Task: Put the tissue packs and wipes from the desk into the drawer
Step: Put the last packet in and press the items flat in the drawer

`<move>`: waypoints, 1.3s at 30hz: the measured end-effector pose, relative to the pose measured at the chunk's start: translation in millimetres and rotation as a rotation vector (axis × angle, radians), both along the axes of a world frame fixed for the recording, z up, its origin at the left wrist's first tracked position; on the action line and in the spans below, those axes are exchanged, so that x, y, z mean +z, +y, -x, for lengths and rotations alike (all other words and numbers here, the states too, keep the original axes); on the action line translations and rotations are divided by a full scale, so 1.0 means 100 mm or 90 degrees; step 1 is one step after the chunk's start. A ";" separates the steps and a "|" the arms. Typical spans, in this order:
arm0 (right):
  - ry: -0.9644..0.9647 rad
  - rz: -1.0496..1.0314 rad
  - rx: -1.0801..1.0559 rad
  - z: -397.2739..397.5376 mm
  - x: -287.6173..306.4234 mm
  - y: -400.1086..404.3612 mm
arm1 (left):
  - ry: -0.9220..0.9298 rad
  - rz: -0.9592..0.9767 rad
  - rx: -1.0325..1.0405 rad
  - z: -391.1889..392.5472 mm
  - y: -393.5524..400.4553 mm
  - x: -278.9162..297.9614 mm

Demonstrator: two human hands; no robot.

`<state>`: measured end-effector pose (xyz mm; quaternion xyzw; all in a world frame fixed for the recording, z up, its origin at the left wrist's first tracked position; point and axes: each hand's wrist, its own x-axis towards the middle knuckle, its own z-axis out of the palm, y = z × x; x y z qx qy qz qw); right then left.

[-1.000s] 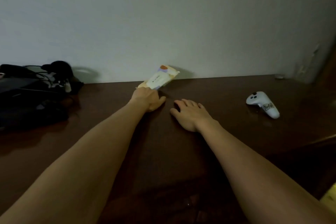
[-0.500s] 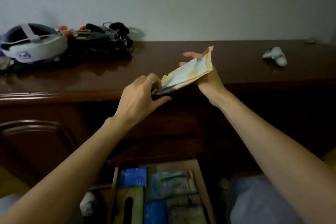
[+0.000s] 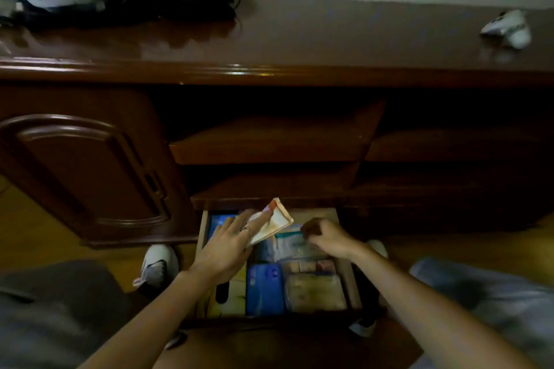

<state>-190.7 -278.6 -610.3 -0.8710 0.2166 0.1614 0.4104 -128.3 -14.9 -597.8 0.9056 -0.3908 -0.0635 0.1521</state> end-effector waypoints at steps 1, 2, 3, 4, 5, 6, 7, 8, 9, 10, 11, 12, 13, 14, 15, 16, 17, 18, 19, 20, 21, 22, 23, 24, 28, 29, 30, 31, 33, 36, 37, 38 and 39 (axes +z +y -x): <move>0.037 0.018 0.019 -0.02 -0.20 -0.02 | 0.010 -0.039 0.001 -0.02 0.02 -0.19; 0.068 0.035 0.043 -0.05 -0.38 -0.03 | 0.013 -0.071 0.003 -0.04 0.02 -0.36; 0.088 0.066 0.076 -0.11 -0.54 -0.03 | 0.012 -0.098 0.005 -0.06 0.00 -0.51; 0.102 0.122 0.112 -0.18 -0.67 -0.03 | 0.010 -0.118 0.008 -0.09 -0.03 -0.64; 0.106 0.197 0.150 -0.26 -0.80 -0.06 | 0.010 -0.131 0.011 -0.12 -0.07 -0.74; 0.103 0.274 0.196 -0.34 -0.91 -0.09 | 0.010 -0.138 0.013 -0.15 -0.11 -0.84; 0.100 0.336 0.245 -0.42 -1.02 -0.12 | 0.009 -0.140 0.012 -0.19 -0.16 -0.93; 0.105 0.380 0.291 -0.50 -1.12 -0.15 | 0.008 -0.140 0.012 -0.24 -0.21 -1.00; 0.115 0.413 0.326 -0.56 -1.21 -0.18 | 0.009 -0.141 0.009 -0.29 -0.26 -1.07; 0.127 0.440 0.352 -0.62 -1.28 -0.21 | 0.012 -0.144 0.004 -0.35 -0.32 -1.13; 0.137 0.463 0.374 -0.65 -1.36 -0.24 | 0.019 -0.145 -0.002 -0.41 -0.36 -1.19; 0.139 0.488 0.398 -0.67 -1.42 -0.26 | 0.028 -0.145 -0.004 -0.46 -0.41 -1.24; 0.129 0.515 0.426 -0.69 -1.47 -0.29 | 0.035 -0.143 -0.004 -0.52 -0.45 -1.28; 0.104 0.537 0.448 -0.70 -1.49 -0.33 | 0.035 -0.135 -0.002 -0.57 -0.49 -1.32; 0.061 0.548 0.449 -0.73 -1.49 -0.38 | 0.025 -0.122 -0.002 -0.61 -0.52 -1.35; 0.019 0.552 0.435 -0.74 -1.47 -0.44 | 0.010 -0.106 -0.006 -0.64 -0.55 -1.37; -0.007 0.552 0.422 -0.75 -1.45 -0.50 | -0.006 -0.090 -0.007 -0.66 -0.58 -1.40; -0.012 0.545 0.421 -0.76 -1.43 -0.55 | -0.016 -0.073 -0.001 -0.68 -0.60 -1.42; 0.010 0.523 0.428 -0.75 -1.41 -0.57 | -0.020 -0.056 0.011 -0.69 -0.62 -1.43; 0.045 0.491 0.429 -0.74 -1.41 -0.58 | -0.019 -0.040 0.026 -0.69 -0.63 -1.44; 0.075 0.451 0.411 -0.72 -1.42 -0.56 | -0.019 -0.031 0.039 -0.69 -0.64 -1.44; 0.090 0.416 0.380 -0.72 -1.44 -0.54 | -0.020 -0.029 0.047 -0.68 -0.65 -1.43; 0.092 0.394 0.357 -0.73 -1.47 -0.51 | -0.022 -0.031 0.045 -0.66 -0.64 -1.42; 0.082 0.388 0.347 -0.76 -1.50 -0.49 | -0.023 -0.034 0.036 -0.63 -0.62 -1.41; 0.066 0.498 0.434 -0.96 -1.62 -0.43 | -0.019 -0.068 0.040 -0.57 -0.49 -1.38; 0.071 0.538 0.452 -1.01 -1.62 -0.42 | -0.017 -0.077 0.050 -0.55 -0.46 -1.37; 0.073 0.573 0.454 -1.05 -1.62 -0.40 | -0.017 -0.083 0.057 -0.54 -0.43 -1.36; 0.076 0.594 0.446 -1.07 -1.58 -0.39 | -0.016 -0.084 0.059 -0.54 -0.42 -1.35; 0.067 0.596 0.408 -1.09 -1.49 -0.39 | -0.013 -0.075 0.054 -0.55 -0.42 -1.34; 0.060 0.547 0.364 -0.98 -1.35 -0.49 | -0.033 -0.041 0.025 -0.60 -0.51 -1.32; 0.064 0.525 0.353 -0.90 -1.30 -0.56 | -0.044 -0.017 0.018 -0.62 -0.57 -1.32; 0.054 0.497 0.330 -0.80 -1.26 -0.62 | -0.054 0.008 0.014 -0.64 -0.63 -1.34; 0.025 0.469 0.298 -0.68 -1.22 -0.69 | -0.062 0.026 0.007 -0.65 -0.69 -1.35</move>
